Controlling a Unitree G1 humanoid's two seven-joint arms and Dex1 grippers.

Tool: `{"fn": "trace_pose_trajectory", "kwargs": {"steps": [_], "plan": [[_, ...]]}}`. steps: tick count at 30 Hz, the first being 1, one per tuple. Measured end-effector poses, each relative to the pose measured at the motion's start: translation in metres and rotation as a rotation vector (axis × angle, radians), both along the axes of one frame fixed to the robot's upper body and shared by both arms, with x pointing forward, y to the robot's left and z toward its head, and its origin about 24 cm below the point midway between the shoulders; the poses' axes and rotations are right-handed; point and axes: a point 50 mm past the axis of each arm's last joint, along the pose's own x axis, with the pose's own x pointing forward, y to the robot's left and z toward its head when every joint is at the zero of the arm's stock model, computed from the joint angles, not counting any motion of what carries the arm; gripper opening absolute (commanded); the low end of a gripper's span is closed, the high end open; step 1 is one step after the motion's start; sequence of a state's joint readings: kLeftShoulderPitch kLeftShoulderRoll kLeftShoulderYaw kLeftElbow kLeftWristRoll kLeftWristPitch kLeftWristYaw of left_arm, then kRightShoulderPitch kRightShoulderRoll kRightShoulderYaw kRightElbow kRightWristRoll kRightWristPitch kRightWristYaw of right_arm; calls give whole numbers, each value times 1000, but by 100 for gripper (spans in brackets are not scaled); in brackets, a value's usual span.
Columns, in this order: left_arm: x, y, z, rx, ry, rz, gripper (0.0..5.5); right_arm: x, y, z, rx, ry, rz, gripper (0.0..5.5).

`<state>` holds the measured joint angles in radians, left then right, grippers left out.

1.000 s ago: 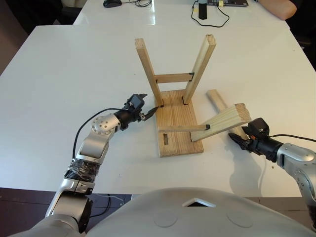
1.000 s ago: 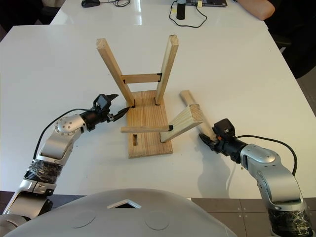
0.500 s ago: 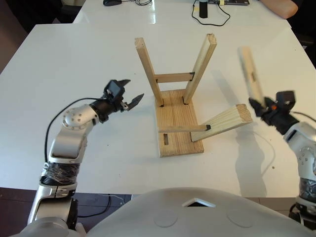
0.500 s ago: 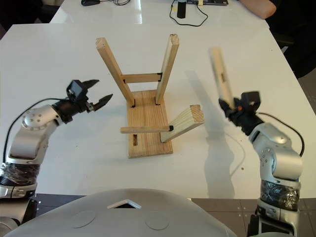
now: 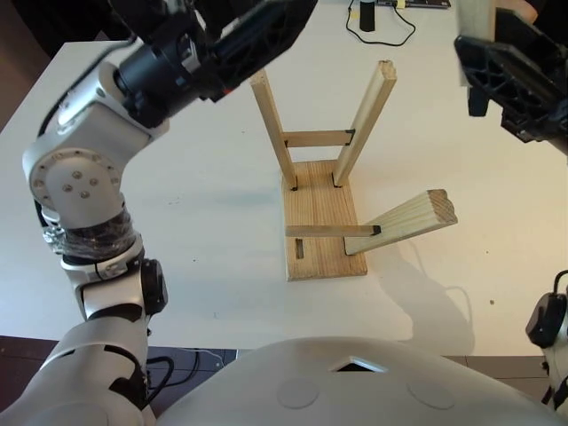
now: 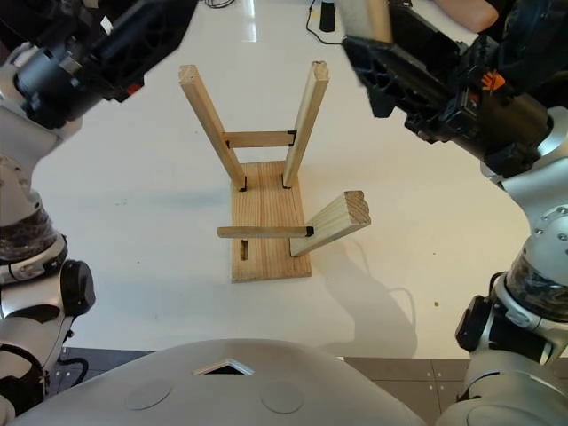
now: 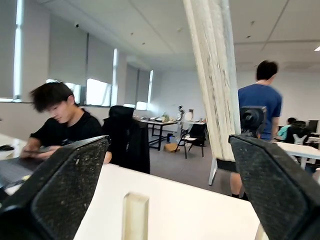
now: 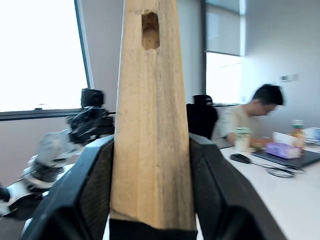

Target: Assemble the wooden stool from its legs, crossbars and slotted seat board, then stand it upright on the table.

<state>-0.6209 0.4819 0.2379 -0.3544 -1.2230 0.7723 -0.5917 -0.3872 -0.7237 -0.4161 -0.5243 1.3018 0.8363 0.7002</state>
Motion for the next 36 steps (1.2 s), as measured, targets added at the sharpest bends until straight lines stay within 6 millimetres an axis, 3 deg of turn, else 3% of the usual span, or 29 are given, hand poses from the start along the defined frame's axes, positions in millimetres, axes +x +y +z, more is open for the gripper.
{"fn": "trace_pose_trajectory", "kwargs": {"steps": [5, 10, 15, 33, 36], "plan": [[-10, -3, 4, -45, -19, -181, 459, 1, 9, 3, -136, 51, 211, 202], [-18, -3, 8, -40, -57, -231, 459, 6, 6, 1, -219, 76, 269, 202], [-27, -16, 4, 25, -85, -278, 459, 11, -1, -5, -287, 112, 276, 202], [-32, -25, -15, 111, -106, -270, 202, 9, -10, -14, -409, 96, 306, 202], [-31, -26, -17, 121, -115, -269, 202, 9, -11, -15, -427, 83, 301, 202]]}}
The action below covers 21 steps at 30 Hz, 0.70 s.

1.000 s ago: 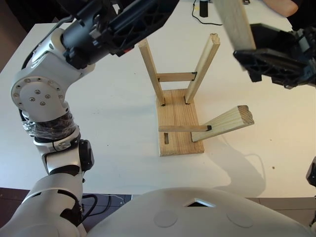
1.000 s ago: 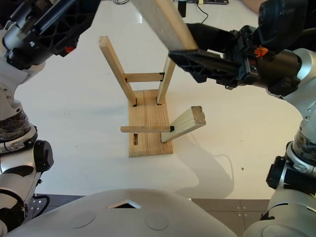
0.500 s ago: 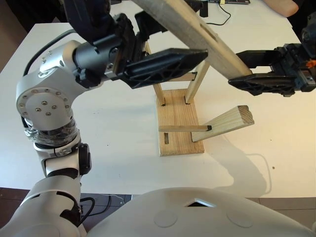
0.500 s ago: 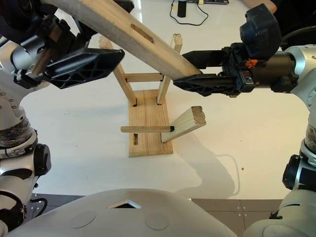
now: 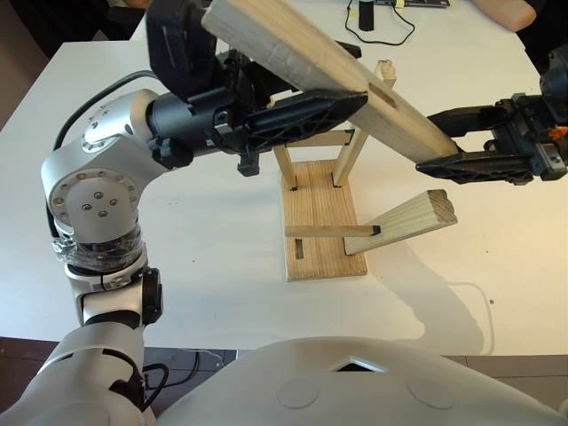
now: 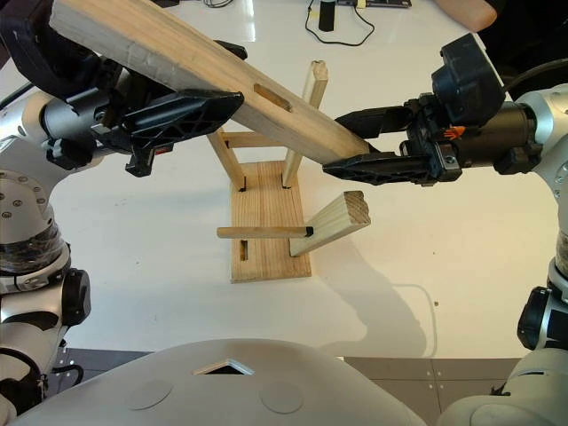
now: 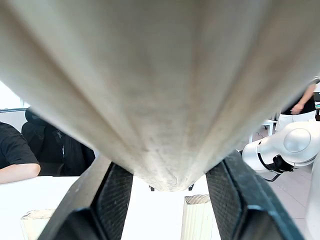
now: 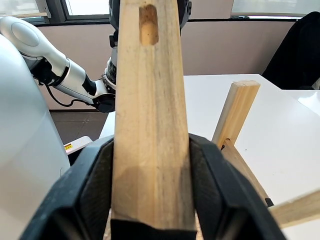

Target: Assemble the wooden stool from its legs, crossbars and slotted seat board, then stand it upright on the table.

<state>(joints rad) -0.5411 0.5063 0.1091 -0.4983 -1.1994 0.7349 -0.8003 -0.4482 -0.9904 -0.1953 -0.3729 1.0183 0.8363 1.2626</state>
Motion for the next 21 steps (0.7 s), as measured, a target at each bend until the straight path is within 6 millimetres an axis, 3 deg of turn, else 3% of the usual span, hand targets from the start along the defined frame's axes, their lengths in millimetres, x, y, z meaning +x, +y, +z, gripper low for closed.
{"fn": "trace_pose_trajectory", "kwargs": {"steps": [4, 8, 12, 16, 21], "plan": [[0, -2, -2, 9, -15, -2, 202, -1, -1, -2, -17, -10, -2, 202], [1, -2, -6, 29, -24, 28, 202, 3, -1, -3, -54, -73, -34, 282], [4, -2, -8, 20, -12, 45, 202, 7, -4, -4, -54, -91, -66, 295], [14, 3, -10, -31, 26, 100, 202, 17, -19, -3, 20, -67, -158, 295], [23, 22, -2, -145, 50, 193, 202, 36, -57, -6, 160, 0, -378, 295]]}}
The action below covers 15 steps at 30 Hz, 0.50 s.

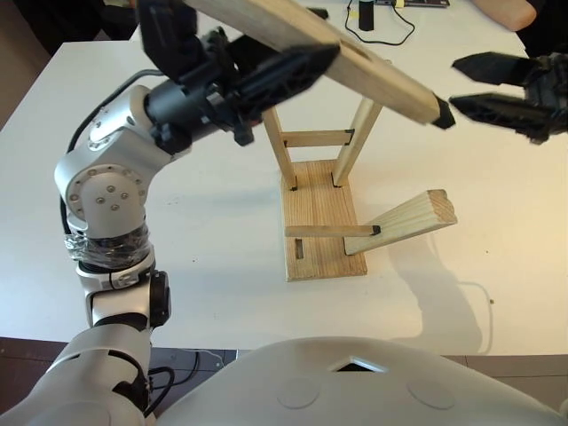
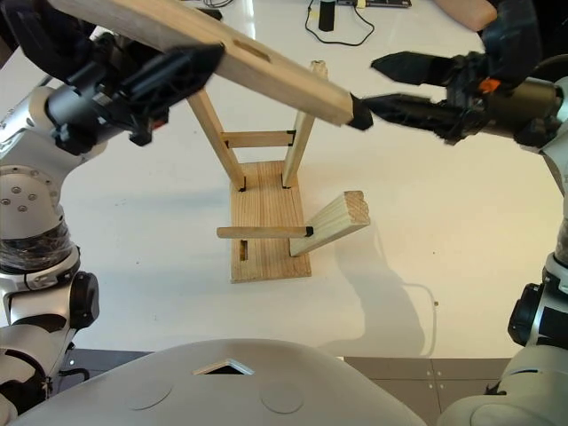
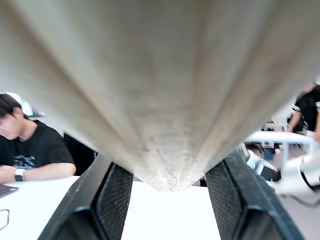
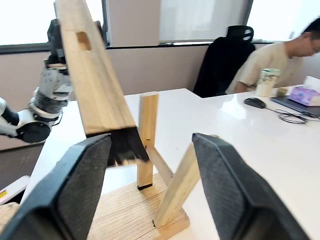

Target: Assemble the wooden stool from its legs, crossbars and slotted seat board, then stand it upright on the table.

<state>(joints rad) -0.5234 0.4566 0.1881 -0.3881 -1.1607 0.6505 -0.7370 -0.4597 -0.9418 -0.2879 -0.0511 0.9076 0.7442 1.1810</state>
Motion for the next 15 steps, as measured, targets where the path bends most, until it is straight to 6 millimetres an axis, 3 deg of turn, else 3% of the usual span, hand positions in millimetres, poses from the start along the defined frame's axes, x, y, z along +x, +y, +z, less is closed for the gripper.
{"fn": "trace_pose_trajectory", "kwargs": {"steps": [5, 9, 15], "plan": [[2, 13, 12, -118, 6, 40, 202, 4, -16, -15, -5, 22, -99, 295], [-2, 17, 20, -191, 7, 19, 202, -7, 11, -32, -57, 16, -19, 295], [-7, 16, 24, -218, 1, -29, 202, -14, 40, -17, 37, -53, 13, 295]]}}
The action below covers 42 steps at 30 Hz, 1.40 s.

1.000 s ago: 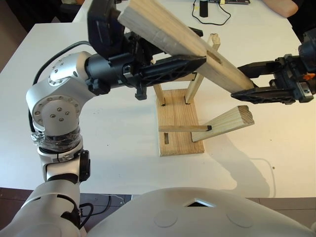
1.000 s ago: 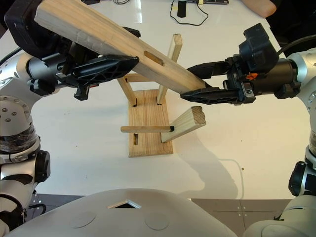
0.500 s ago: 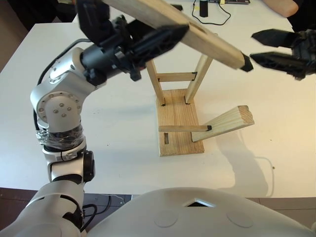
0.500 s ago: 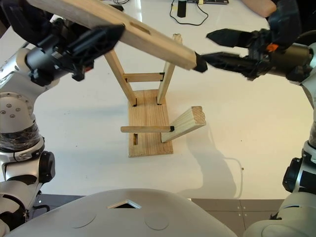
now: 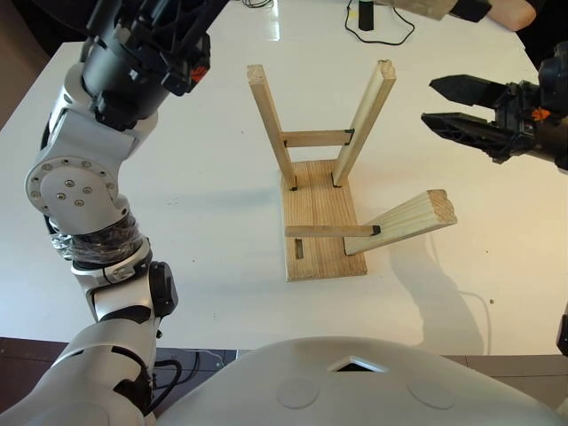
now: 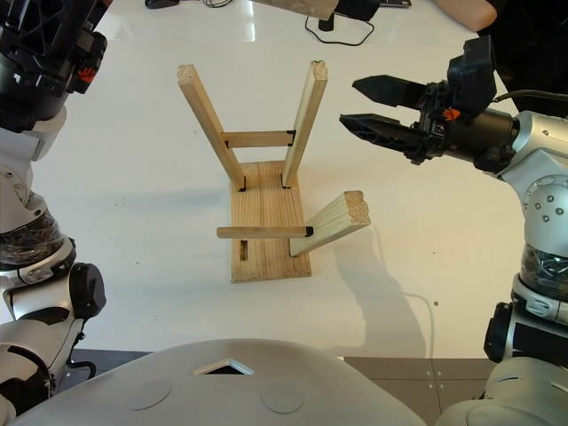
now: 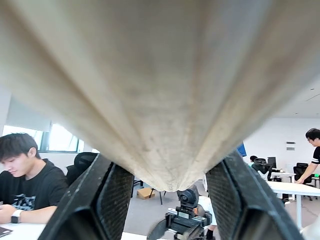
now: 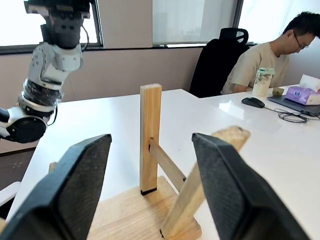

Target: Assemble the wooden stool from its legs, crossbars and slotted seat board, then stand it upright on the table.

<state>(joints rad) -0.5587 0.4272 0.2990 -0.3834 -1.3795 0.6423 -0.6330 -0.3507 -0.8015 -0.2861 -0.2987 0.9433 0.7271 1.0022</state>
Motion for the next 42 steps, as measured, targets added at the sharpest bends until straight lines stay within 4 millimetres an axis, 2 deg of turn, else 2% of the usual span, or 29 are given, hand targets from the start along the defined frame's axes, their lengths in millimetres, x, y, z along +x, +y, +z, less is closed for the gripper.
{"fn": "trace_pose_trajectory", "kwargs": {"steps": [5, 16, 18, 22, 25, 28, 31, 35, 37, 39, 42], "plan": [[-3, 0, 0, 18, 2, -20, 202, -4, 1, 29, 100, -78, -24, 295], [-7, -1, -1, 39, -2, -37, 202, -7, 0, 38, 149, -93, -59, 295], [-7, -1, -1, 46, -2, -36, 202, -8, 0, 35, 143, -84, -62, 295], [-8, 3, 4, 124, -11, -10, 202, -9, -7, 14, 60, -70, -130, 295], [-16, 25, 20, 250, -68, 58, 202, -12, -17, -7, 0, -37, -200, 295], [-24, 42, 32, 359, -104, 98, 202, -21, -19, -19, -39, -23, -229, 295], [-34, 50, 35, 466, -111, 95, 202, -34, -19, -24, -64, -19, -238, 295], [-40, 62, 19, 620, -41, 103, 202, -45, -28, -28, -80, -6, -287, 295], [-44, 69, -3, 761, 12, 94, 202, -51, -35, -27, -88, -5, -322, 295], [-47, 73, -20, 827, 47, 78, 202, -53, -37, -28, -90, 0, -333, 295], [-56, 68, -46, 894, 77, 12, 202, -51, -36, -29, -92, 3, -336, 295]]}}
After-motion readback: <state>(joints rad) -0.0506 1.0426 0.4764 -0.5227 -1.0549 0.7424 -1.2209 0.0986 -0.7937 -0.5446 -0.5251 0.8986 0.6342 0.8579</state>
